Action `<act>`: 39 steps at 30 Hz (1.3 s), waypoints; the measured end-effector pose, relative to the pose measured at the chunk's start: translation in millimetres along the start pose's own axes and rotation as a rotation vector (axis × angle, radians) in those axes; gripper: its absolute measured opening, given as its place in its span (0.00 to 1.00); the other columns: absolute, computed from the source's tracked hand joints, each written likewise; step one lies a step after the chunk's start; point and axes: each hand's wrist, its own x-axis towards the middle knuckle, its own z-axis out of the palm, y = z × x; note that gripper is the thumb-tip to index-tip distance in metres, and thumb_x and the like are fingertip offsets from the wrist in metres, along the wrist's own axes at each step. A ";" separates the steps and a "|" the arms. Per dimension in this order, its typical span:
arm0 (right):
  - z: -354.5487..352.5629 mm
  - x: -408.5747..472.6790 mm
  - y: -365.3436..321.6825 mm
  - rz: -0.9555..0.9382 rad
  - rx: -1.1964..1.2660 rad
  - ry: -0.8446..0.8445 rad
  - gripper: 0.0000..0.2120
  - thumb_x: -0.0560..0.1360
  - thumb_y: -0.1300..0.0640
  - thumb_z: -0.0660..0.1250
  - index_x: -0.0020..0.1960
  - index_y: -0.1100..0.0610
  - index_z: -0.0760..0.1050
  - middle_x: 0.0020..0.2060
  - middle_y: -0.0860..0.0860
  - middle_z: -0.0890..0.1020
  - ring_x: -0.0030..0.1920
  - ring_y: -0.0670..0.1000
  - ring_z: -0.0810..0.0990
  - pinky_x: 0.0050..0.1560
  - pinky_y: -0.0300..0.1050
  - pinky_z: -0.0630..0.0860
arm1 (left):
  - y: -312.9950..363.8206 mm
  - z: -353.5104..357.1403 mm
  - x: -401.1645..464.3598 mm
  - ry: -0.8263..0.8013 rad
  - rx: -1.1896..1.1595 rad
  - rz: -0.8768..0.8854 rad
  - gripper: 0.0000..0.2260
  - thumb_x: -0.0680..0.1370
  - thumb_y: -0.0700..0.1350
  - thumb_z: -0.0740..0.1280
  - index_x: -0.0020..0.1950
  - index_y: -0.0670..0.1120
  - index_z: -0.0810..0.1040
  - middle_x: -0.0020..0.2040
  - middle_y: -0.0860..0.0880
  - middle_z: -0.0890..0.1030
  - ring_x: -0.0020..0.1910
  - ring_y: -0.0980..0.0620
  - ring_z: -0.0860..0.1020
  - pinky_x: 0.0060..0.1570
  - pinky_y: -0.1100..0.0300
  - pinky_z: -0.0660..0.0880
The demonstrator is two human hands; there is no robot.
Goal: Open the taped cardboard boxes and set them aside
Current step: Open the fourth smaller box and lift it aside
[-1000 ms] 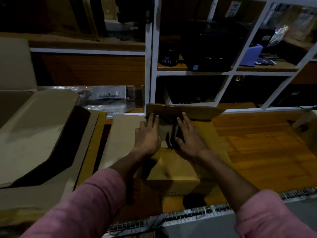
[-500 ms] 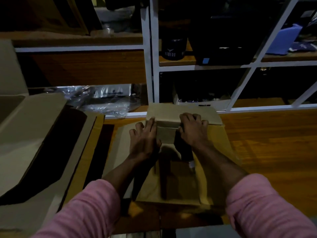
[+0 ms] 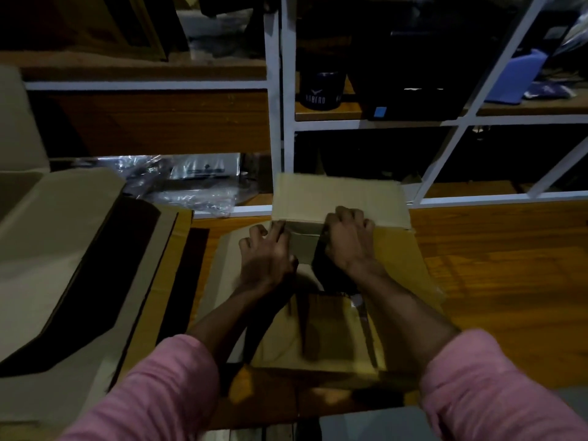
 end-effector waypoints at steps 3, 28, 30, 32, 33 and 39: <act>-5.0 -42.4 -37.5 -0.086 0.307 0.067 0.18 0.76 0.60 0.66 0.65 0.63 0.76 0.66 0.62 0.75 0.64 0.66 0.72 0.64 0.58 0.71 | 5.9 -10.1 0.9 -0.102 -0.068 -0.024 0.22 0.78 0.55 0.62 0.71 0.50 0.73 0.76 0.48 0.67 0.67 0.38 0.64 0.59 0.45 0.65; -20.2 -195.7 102.6 0.476 0.064 -0.025 0.22 0.78 0.55 0.64 0.70 0.59 0.67 0.69 0.60 0.70 0.70 0.64 0.68 0.67 0.64 0.69 | 59.7 -32.6 -145.0 -0.074 -0.046 0.045 0.27 0.79 0.60 0.51 0.66 0.46 0.78 0.69 0.43 0.77 0.70 0.41 0.71 0.71 0.34 0.56; -18.5 -194.8 106.6 0.478 0.126 -0.015 0.17 0.80 0.56 0.61 0.68 0.58 0.67 0.66 0.59 0.73 0.66 0.65 0.71 0.63 0.63 0.71 | 57.6 -28.2 -137.7 -0.055 -0.056 0.039 0.27 0.79 0.60 0.52 0.66 0.45 0.79 0.69 0.43 0.77 0.70 0.41 0.72 0.72 0.34 0.56; -14.5 -195.0 114.1 0.444 0.137 0.015 0.14 0.81 0.55 0.60 0.65 0.58 0.68 0.62 0.60 0.77 0.60 0.66 0.76 0.57 0.59 0.74 | 56.6 -24.7 -133.0 -0.038 -0.045 0.040 0.27 0.79 0.60 0.53 0.65 0.45 0.79 0.68 0.42 0.78 0.69 0.41 0.72 0.72 0.35 0.57; -11.5 -194.9 118.9 0.437 0.141 0.031 0.13 0.82 0.55 0.59 0.64 0.59 0.69 0.59 0.61 0.79 0.57 0.66 0.78 0.53 0.57 0.75 | 56.7 -23.0 -131.1 -0.029 -0.032 0.043 0.26 0.79 0.60 0.54 0.65 0.45 0.79 0.68 0.42 0.78 0.70 0.41 0.72 0.72 0.35 0.57; 0.1 -186.6 132.0 0.476 0.279 0.035 0.03 0.81 0.56 0.60 0.52 0.55 0.71 0.43 0.56 0.80 0.42 0.59 0.79 0.43 0.55 0.81 | 53.8 -15.7 -122.3 0.002 0.015 0.031 0.26 0.79 0.60 0.54 0.66 0.46 0.79 0.70 0.44 0.77 0.71 0.42 0.71 0.72 0.37 0.60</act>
